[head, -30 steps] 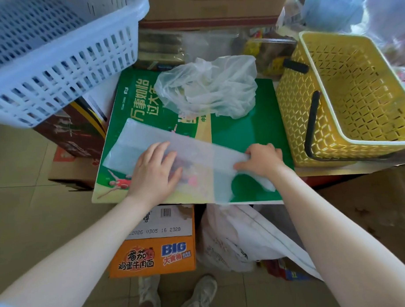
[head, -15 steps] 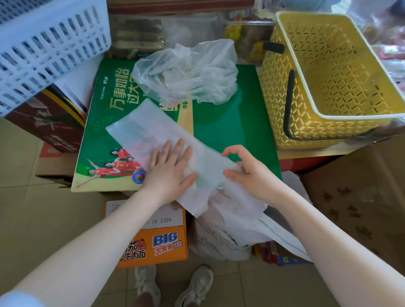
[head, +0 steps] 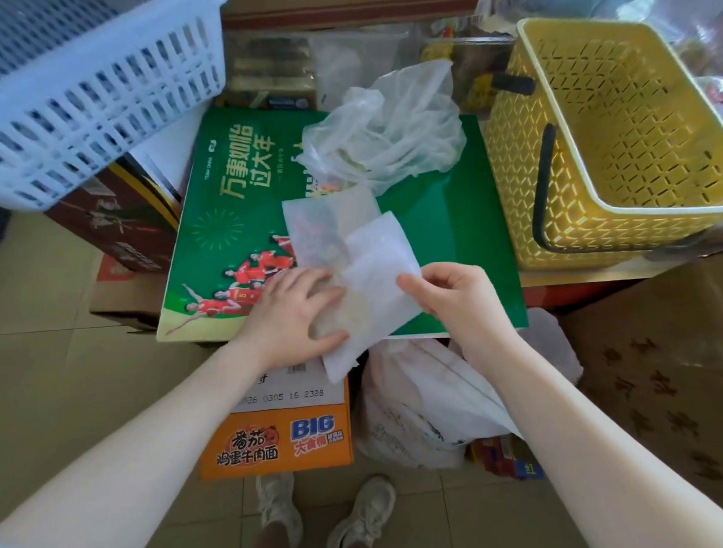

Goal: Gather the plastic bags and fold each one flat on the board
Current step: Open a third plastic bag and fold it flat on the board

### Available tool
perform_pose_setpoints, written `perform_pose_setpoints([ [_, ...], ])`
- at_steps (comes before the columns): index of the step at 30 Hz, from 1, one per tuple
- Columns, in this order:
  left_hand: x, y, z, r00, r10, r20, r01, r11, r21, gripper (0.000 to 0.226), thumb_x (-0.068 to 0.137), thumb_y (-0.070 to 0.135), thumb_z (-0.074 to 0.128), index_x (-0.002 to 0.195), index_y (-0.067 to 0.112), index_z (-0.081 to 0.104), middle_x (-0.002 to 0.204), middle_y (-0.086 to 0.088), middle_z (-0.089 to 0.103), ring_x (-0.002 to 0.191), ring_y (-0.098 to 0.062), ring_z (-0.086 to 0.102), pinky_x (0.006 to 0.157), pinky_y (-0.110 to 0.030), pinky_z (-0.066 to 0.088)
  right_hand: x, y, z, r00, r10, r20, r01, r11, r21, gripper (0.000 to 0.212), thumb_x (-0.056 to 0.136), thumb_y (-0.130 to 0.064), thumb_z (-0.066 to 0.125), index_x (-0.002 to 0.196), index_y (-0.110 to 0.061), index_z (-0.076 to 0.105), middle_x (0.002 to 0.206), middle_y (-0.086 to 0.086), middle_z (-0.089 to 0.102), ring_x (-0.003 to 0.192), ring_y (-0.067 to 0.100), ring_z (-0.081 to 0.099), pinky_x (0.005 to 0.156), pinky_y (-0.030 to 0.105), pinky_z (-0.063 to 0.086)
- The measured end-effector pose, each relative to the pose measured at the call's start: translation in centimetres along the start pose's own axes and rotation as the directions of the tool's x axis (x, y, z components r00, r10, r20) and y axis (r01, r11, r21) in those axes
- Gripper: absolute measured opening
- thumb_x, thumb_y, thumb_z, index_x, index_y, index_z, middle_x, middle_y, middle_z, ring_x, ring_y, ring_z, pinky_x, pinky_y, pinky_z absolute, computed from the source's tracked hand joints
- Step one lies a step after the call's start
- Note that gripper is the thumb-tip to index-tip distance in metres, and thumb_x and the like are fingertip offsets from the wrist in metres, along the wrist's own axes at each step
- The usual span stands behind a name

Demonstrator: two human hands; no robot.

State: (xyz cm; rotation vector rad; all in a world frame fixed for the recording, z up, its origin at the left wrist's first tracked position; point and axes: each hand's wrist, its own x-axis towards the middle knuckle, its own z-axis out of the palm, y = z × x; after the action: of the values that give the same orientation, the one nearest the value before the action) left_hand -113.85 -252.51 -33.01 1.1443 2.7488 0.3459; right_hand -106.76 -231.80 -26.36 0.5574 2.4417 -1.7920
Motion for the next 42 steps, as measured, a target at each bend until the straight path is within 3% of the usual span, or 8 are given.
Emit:
perform_pose_setpoints([
  [5, 0.0, -1.2, 0.1, 1.0, 0.018, 0.016, -0.014, 0.967, -0.254, 0.068, 0.085, 0.056, 0.013, 0.132, 0.023, 0.049, 0.145, -0.002, 0.038, 0.135, -0.02, 0.029, 0.112, -0.035, 0.012, 3.6, -0.1, 3.1, 0.967, -0.128, -0.219, 0.066, 0.96, -0.273, 0.043, 0.09, -0.026, 0.058, 0.053, -0.013, 0.041, 0.064, -0.002, 0.041, 0.061, 0.015, 0.038, 0.057, 0.028, 0.024],
  [10, -0.4, -1.6, 0.2, 0.993, -0.115, 0.003, 0.086, 0.717, -0.692, 0.101, 0.074, 0.082, 0.004, 0.127, 0.011, 0.053, 0.132, 0.01, 0.044, 0.127, -0.003, 0.035, 0.108, -0.013, 0.017, 6.9, 1.4, 4.6, 0.956, 0.098, -0.276, -0.212, 0.881, -0.423, 0.047, 0.098, -0.034, 0.037, 0.057, -0.012, 0.031, 0.062, 0.004, 0.043, 0.064, 0.028, 0.039, 0.051, 0.035, 0.022],
  [18, 1.5, -0.1, 0.6, 0.941, -0.289, -0.177, 0.24, 0.937, -0.255, 0.027, 0.084, 0.025, 0.063, 0.068, 0.003, 0.062, 0.099, -0.009, 0.06, 0.095, -0.027, 0.053, 0.082, -0.035, 0.038, 9.0, 1.6, 5.2, 0.929, 0.16, -0.333, -0.339, 0.728, -0.595, 0.044, 0.099, -0.036, 0.029, 0.1, -0.001, 0.056, 0.108, 0.021, 0.06, 0.097, 0.037, 0.056, 0.07, 0.036, 0.037],
  [23, 2.3, 0.1, -0.1, 0.944, -0.291, -0.159, 0.278, 0.956, -0.096, 0.04, 0.082, 0.025, 0.063, 0.114, 0.004, 0.052, 0.117, -0.013, 0.054, 0.105, -0.031, 0.053, 0.089, -0.04, 0.043, 8.9, 1.5, 5.5, 0.926, 0.157, -0.343, -0.355, 0.674, -0.648, 0.047, 0.098, -0.042, 0.031, 0.101, -0.002, 0.055, 0.107, 0.019, 0.061, 0.094, 0.036, 0.057, 0.067, 0.034, 0.035],
  [27, 5.1, 0.1, 0.4, 0.959, 0.034, -0.28, -0.03, 0.999, 0.019, 0.045, 0.083, 0.01, 0.048, 0.127, 0.001, 0.045, 0.135, -0.02, 0.047, 0.123, -0.033, 0.04, 0.107, -0.04, 0.026, 8.8, 1.4, 6.1, 0.923, 0.135, -0.36, -0.364, 0.613, -0.701, 0.046, 0.097, -0.044, 0.034, 0.104, -0.003, 0.054, 0.108, 0.018, 0.061, 0.098, 0.036, 0.059, 0.068, 0.034, 0.037],
  [29, 7.2, -0.1, 0.1, 0.979, 0.115, -0.166, -0.104, 0.992, 0.073, 0.047, 0.088, 0.017, 0.035, 0.131, 0.003, 0.045, 0.142, -0.016, 0.042, 0.13, -0.031, 0.038, 0.11, -0.035, 0.013, 8.6, 1.4, 6.3, 0.923, 0.12, -0.366, -0.363, 0.587, -0.723, 0.047, 0.097, -0.045, 0.035, 0.107, -0.003, 0.053, 0.111, 0.018, 0.061, 0.1, 0.036, 0.059, 0.069, 0.034, 0.037],
  [33, 9.7, -1.5, 0.8, 0.997, 0.015, 0.072, -0.022, 0.994, 0.103, 0.053, 0.099, 0.036, 0.02, 0.148, 0.018, 0.008, 0.156, -0.004, -0.001, 0.143, -0.019, -0.001, 0.112, -0.03, -0.009, 8.5, 1.6, 6.1, 0.93, 0.116, -0.349, -0.345, 0.605, -0.717, 0.047, 0.096, -0.046, 0.037, 0.106, -0.003, 0.053, 0.108, 0.017, 0.061, 0.098, 0.036, 0.059, 0.068, 0.034, 0.037],
  [42, 10.7, -2.2, 0.6, 0.984, -0.058, 0.166, 0.04, 0.993, 0.111, 0.057, 0.096, 0.048, 0.011, 0.148, 0.026, -0.001, 0.156, 0.002, -0.009, 0.142, -0.022, -0.01, 0.114, -0.035, -0.007, 5.1, 4.1, 2.8, 0.963, 0.121, -0.24, -0.245, 0.76, -0.602, 0.035, 0.093, -0.039, 0.047, 0.067, -0.016, 0.047, 0.057, -0.005, 0.044, 0.067, 0.028, 0.049, 0.057, 0.032, 0.029],
])
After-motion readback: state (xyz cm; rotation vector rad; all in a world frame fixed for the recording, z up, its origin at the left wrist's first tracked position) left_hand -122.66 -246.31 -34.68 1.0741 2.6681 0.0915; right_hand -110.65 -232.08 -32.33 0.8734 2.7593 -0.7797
